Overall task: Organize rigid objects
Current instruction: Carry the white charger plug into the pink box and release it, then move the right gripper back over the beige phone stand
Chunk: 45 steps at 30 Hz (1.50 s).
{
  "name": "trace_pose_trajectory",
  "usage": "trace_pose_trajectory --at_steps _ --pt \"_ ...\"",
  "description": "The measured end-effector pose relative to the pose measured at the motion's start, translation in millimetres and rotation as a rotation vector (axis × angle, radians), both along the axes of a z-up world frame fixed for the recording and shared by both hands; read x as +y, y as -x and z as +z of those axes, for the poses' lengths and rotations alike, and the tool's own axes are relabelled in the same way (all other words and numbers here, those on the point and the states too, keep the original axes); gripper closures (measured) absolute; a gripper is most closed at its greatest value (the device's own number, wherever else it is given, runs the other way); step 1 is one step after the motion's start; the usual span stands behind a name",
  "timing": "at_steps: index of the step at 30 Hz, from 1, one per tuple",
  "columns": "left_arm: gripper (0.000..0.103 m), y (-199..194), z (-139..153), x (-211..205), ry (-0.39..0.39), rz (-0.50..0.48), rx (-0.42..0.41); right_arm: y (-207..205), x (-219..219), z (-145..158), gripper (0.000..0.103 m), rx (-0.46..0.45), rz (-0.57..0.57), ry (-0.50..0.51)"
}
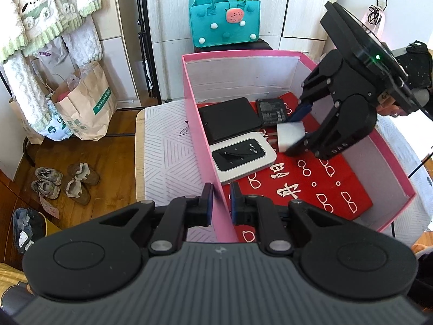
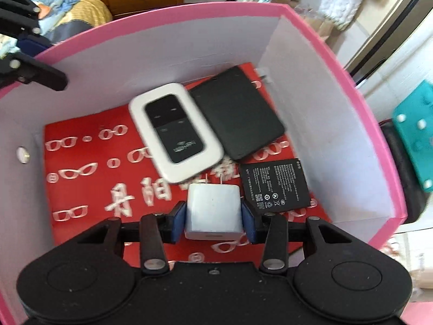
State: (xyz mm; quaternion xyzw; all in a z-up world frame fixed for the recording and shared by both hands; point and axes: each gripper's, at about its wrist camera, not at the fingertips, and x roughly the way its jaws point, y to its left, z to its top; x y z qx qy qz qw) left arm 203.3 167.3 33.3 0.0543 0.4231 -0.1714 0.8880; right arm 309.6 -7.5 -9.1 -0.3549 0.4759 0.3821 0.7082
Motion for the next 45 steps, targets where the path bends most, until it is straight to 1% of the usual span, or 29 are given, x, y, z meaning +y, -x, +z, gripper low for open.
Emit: trace_pose_trajectory --at_steps 2,4,6,8,11,16,19,22,26,31,36,40,41,43,45 --pt "0.091 0 0 0 -0.001 0.0 -0.001 2 -1 -1 0.055 -0.047 0.001 0.008" --pt "0.091 0 0 0 0.0 0.001 -0.001 5 -3 -1 0.055 -0.071 0.004 0.003" --pt "0.091 0 0 0 0.001 0.0 0.0 11 -8 2 0.054 -0.088 0.028 -0.028" --pt "0.091 0 0 0 0.002 0.0 0.0 21 -16 10 0.052 -0.103 0.02 -0.076" --pt "0.091 0 0 1 0.001 0.0 0.0 28 -34 29 0.052 -0.142 -0.032 -0.165" --pt "0.091 0 -1 1 0.002 0.001 -0.002 54 -73 67 0.051 -0.197 -0.134 -0.331" --pt "0.091 0 -3 2 0.007 0.006 -0.004 68 -97 83 0.05 -0.235 -0.228 -0.38" --pt "0.091 1 -3 1 0.008 0.014 -0.008 83 -121 87 0.049 -0.286 -0.298 -0.384" --pt "0.091 2 -3 0 0.007 0.023 -0.011 100 -152 80 0.048 -0.299 -0.384 -0.383" --pt "0.091 3 -3 -3 -0.01 0.03 -0.015 121 -181 58 0.046 -0.302 -0.472 -0.384" --pt "0.092 2 -2 -8 -0.037 0.026 -0.013 133 -193 35 0.043 -0.339 -0.518 -0.358" --pt "0.092 3 -1 -12 -0.076 0.012 -0.015 133 -193 22 0.04 -0.364 -0.507 -0.325" --pt "0.092 4 -1 -14 -0.09 0.005 -0.018 131 -192 19 0.037 -0.371 -0.504 -0.319" --pt "0.092 6 -1 -18 -0.127 -0.01 -0.025 126 -190 12 0.034 -0.383 -0.492 -0.306" --pt "0.092 7 0 -22 -0.158 -0.022 -0.031 119 -187 4 0.034 -0.385 -0.475 -0.287"
